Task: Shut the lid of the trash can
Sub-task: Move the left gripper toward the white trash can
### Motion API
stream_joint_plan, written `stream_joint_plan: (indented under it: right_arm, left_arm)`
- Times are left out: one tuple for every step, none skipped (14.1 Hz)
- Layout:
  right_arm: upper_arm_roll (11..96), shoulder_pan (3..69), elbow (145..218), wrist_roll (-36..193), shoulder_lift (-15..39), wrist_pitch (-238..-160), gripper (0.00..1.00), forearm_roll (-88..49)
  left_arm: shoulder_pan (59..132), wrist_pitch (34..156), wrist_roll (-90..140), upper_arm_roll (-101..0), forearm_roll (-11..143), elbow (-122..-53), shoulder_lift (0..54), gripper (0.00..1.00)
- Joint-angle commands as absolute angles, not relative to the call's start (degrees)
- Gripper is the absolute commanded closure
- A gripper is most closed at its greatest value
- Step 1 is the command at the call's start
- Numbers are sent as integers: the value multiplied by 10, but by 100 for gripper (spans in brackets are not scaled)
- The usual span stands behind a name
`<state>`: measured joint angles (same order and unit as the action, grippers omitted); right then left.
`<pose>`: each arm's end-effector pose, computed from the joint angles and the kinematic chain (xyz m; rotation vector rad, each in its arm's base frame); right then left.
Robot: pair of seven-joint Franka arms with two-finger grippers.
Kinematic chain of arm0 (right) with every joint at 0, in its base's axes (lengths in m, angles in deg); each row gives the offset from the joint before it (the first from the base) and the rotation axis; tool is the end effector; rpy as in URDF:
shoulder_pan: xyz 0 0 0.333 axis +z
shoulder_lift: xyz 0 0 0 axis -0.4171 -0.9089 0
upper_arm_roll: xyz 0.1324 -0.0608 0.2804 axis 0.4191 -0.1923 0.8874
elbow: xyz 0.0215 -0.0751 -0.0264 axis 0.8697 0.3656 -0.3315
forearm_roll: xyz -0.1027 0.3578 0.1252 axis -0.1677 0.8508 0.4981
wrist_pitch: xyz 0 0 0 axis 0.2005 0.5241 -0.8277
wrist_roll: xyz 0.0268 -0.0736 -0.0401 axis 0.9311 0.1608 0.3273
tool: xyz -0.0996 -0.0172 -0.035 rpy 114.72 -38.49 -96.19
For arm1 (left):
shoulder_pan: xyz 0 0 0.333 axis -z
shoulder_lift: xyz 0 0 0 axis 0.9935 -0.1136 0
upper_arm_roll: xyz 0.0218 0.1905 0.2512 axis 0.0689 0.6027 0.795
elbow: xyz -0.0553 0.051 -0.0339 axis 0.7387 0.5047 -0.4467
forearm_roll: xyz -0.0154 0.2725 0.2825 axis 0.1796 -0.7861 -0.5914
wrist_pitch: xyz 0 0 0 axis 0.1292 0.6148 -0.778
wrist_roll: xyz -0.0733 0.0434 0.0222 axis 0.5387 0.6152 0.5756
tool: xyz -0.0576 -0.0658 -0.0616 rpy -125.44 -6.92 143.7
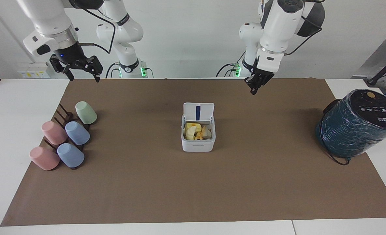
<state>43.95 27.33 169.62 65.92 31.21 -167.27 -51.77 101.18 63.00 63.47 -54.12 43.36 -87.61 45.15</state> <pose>0.5258 0.0022 0.6399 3.1123 -0.0961 -0.0621 0.4795 -0.2242 0.5651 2.9606 0.7981 0.0858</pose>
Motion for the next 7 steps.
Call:
stream_joint_plan:
  right_arm:
    - [440, 271, 1704, 671, 321, -1670, 0, -513]
    - [440, 271, 1704, 671, 321, -1669, 0, -513]
    - [440, 271, 1704, 671, 321, -1670, 0, -513]
    - [440, 271, 1704, 671, 321, -1669, 0, -513]
    - [440, 271, 1704, 671, 321, -1669, 0, -513]
    - [440, 271, 1704, 671, 321, -1669, 0, -513]
    - [440, 271, 1704, 671, 321, -1670, 0, -513]
  left_arm:
    - [1037, 675, 749, -533, 446, -927, 485, 100]
    - [1042, 688, 788, -532, 460, -932, 486, 100]
    - [1047, 709, 835, -533, 476, -942, 486, 100]
    - [1061, 734, 875, -532, 482, -956, 488, 100]
    - [1081, 756, 907, -532, 482, -971, 489, 100]
    - [1097, 769, 934, -532, 482, -980, 489, 100]
    - [1114, 778, 967, -532, 483, -987, 489, 100]
